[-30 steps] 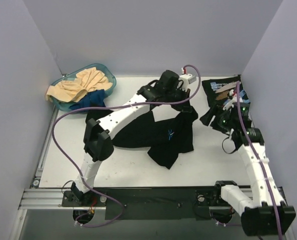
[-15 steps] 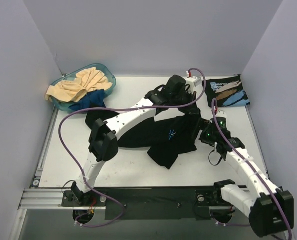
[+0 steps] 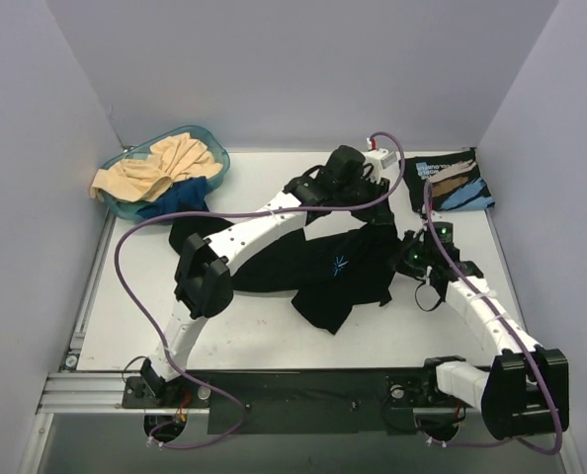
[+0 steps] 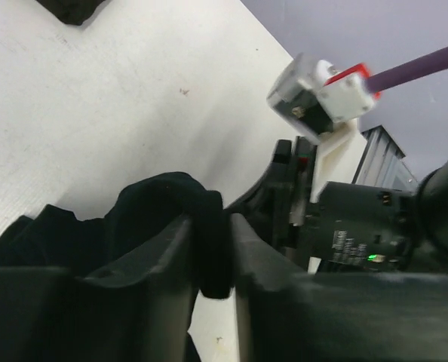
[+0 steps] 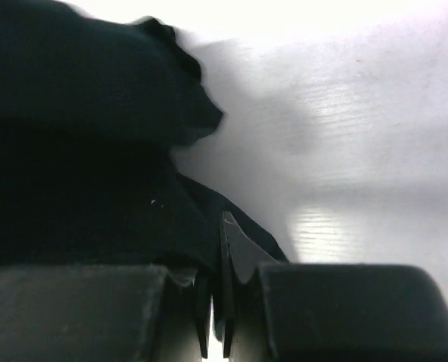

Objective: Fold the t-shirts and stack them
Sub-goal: Flatten out the tshirt

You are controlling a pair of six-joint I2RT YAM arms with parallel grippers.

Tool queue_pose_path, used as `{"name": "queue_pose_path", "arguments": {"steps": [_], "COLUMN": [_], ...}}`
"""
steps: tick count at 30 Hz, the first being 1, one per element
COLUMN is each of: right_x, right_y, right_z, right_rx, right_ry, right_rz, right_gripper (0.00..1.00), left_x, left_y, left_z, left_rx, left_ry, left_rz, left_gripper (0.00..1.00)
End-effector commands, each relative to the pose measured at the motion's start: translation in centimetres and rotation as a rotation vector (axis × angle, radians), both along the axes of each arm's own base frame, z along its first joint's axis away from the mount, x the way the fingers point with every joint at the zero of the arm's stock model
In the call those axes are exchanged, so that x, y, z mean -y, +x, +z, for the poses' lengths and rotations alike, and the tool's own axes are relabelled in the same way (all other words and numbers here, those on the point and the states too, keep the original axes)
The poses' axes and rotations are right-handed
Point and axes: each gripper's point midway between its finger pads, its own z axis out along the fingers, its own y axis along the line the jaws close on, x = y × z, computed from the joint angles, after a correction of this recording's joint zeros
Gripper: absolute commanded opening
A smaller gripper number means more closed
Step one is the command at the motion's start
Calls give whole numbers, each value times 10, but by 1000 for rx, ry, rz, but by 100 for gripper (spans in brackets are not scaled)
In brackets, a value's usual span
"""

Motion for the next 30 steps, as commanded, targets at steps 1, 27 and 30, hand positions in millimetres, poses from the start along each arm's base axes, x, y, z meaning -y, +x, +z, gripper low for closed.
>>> {"name": "queue_pose_path", "arguments": {"steps": [1, 27, 30], "right_x": [-41, -53, -58], "right_y": [-7, -12, -12], "right_z": [94, 500, 500], "right_rx": [76, 693, 681], "right_ry": [193, 817, 817], "right_rz": [286, 397, 409], "right_gripper": [0, 0, 0], "left_x": [-30, -253, -206], "left_y": [36, -43, -44], "left_z": [74, -41, -68], "left_rx": [225, 435, 463], "left_ry": [-94, 375, 326], "left_rz": [-39, -533, -552], "left_gripper": [55, 87, 91]}}
